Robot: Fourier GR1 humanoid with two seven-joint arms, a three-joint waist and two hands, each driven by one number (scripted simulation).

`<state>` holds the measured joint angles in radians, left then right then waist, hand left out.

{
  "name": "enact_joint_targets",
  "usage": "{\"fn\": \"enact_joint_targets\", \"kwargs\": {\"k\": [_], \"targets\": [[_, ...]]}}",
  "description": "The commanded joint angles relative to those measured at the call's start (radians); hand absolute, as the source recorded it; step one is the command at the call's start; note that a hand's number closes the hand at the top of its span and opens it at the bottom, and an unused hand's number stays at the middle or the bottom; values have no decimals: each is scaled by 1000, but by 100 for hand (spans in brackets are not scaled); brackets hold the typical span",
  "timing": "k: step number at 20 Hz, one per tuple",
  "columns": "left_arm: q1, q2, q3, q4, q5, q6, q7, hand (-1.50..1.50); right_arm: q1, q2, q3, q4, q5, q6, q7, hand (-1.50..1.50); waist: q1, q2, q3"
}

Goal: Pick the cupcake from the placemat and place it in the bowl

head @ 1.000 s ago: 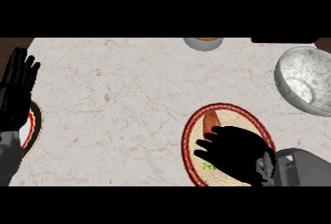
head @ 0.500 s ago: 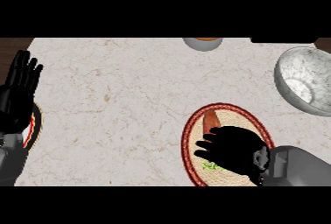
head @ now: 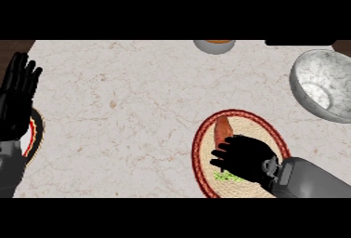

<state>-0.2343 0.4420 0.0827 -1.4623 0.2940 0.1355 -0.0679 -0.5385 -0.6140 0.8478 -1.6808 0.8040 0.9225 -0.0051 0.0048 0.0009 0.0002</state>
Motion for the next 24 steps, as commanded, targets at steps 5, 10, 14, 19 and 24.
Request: {"fn": "enact_joint_targets", "kwargs": {"k": [5, 10, 14, 19, 24], "targets": [[11, 7, 34, -94, -11, -21, 82, 0, -6, 28, -35, 145, 132, -51, -124, -150, 5, -1, 0], [-21, -40, 17, -60, -75, 24, 63, 0, 75, 22, -43, 83, 202, -37, -82, -150, -4, -2, 0], [60, -41, 30, -88, -49, -34, 28, 0, -15, 3, -48, 249, 248, -122, -222, -150, 10, 0, 0], [22, -36, 58, -76, -47, -37, 69, 0, 42, 82, -62, 264, 286, -249, -279, 150, 5, 0, 0], [-59, -66, 45, -14, -73, -27, 78, 0, 41, 94, -76, 245, 346, -257, -321, 150, -3, 0, 0]]}}
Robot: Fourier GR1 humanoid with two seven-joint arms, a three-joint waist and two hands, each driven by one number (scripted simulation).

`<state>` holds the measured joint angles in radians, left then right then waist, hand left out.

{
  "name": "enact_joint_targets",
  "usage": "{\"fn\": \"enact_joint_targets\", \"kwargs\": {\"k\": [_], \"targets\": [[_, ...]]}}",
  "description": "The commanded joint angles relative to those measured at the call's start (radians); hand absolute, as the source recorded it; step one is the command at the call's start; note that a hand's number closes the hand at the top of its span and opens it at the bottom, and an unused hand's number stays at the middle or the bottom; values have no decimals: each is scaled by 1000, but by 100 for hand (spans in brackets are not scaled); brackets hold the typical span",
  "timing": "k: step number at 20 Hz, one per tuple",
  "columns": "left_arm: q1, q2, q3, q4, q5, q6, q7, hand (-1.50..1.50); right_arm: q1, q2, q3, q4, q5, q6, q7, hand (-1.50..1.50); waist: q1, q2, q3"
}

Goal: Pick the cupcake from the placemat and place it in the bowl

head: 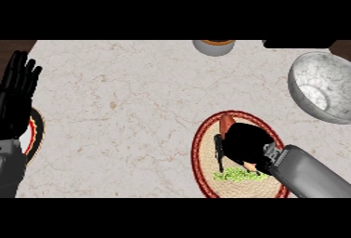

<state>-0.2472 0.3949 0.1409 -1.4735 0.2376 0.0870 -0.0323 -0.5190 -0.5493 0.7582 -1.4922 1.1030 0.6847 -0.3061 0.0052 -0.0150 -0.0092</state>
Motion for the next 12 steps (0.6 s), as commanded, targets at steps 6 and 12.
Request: {"fn": "enact_joint_targets", "kwargs": {"k": [6, 12], "targets": [[15, -7, 25, -5, -5, -6, -19, 0, 28, -227, -290, 126, -69, -204, -200, 150, -11, 30, 15], [31, -14, 39, -13, -4, 16, -22, 0, 15, -346, -549, 307, -192, -269, -244, 150, -58, 61, 37]]}}
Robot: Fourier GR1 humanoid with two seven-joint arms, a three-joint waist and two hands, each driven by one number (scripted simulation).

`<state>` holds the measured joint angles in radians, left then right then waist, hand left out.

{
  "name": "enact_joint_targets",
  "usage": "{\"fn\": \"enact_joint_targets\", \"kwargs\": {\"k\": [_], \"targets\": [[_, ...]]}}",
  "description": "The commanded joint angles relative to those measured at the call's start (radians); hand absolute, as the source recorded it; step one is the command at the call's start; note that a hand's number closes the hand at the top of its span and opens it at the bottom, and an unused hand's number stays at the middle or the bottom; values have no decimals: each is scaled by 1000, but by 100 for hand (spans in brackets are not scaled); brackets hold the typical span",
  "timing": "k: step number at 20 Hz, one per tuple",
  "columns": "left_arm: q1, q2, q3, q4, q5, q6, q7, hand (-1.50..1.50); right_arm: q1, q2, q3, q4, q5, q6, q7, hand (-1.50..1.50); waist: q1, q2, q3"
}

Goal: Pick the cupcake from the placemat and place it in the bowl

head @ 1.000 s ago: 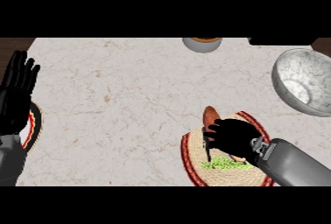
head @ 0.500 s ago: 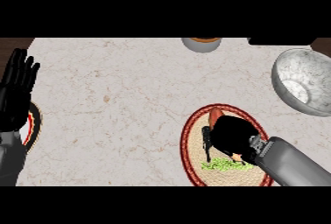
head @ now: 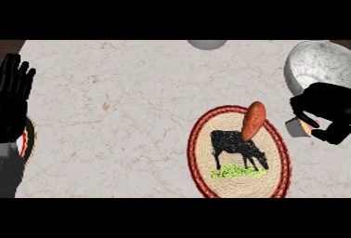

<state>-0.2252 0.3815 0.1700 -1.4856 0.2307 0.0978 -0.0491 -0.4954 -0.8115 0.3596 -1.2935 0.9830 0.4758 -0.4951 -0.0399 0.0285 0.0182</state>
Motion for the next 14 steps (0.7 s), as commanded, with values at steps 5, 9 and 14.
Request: {"fn": "enact_joint_targets", "kwargs": {"k": [5, 9, 14], "targets": [[3, -2, 12, -17, 10, 3, -6, 0, -49, -173, -336, 265, -173, -144, -159, 150, 6, 18, 11], [-3, -4, 3, -23, 5, -2, -13, 0, -77, -236, -438, 383, -244, -167, -275, 150, 33, 24, 8], [8, -17, -14, -21, 8, -15, -15, 0, -106, -281, -542, 496, -370, -155, -472, 150, 53, 17, 4]]}}
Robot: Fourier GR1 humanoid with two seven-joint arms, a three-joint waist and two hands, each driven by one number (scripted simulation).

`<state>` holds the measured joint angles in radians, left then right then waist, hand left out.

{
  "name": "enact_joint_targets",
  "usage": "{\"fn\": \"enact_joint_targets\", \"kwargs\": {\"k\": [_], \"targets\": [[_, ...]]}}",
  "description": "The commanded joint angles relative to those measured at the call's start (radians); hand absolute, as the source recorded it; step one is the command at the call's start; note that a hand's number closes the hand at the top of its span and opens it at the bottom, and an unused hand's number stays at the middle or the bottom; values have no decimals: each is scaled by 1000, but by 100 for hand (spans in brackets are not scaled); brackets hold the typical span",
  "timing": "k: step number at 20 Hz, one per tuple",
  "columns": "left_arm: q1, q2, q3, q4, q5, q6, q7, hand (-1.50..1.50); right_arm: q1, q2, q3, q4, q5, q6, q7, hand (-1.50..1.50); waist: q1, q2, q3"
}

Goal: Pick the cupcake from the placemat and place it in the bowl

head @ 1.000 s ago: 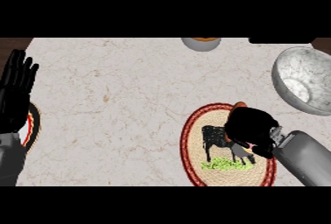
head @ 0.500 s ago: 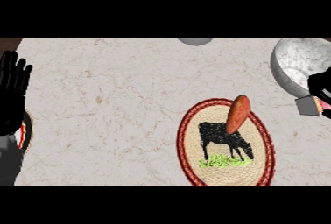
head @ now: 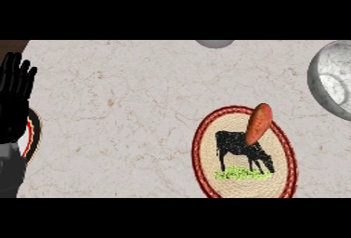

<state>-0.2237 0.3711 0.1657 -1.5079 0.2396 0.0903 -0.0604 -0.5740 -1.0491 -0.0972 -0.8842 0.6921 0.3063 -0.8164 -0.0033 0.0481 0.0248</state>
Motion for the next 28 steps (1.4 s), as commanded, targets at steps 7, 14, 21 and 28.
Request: {"fn": "enact_joint_targets", "kwargs": {"k": [7, 14, 21, 28], "targets": [[-16, -9, -31, -13, 3, -22, 10, 0, -63, -90, -132, 207, -222, 131, -284, 150, 56, -7, -7], [-22, -11, -52, -13, -10, -25, 22, 0, -89, -150, -89, 255, -318, 283, -321, 150, 76, -17, -15], [-36, -22, -64, 3, -12, -29, 20, 0, -118, -177, 2, 247, -368, 347, -315, 150, 97, -16, -19], [-56, -26, -73, 19, -39, -13, 11, 0, -109, -161, 142, 202, -368, 342, -349, 150, 85, -18, -20]]}}
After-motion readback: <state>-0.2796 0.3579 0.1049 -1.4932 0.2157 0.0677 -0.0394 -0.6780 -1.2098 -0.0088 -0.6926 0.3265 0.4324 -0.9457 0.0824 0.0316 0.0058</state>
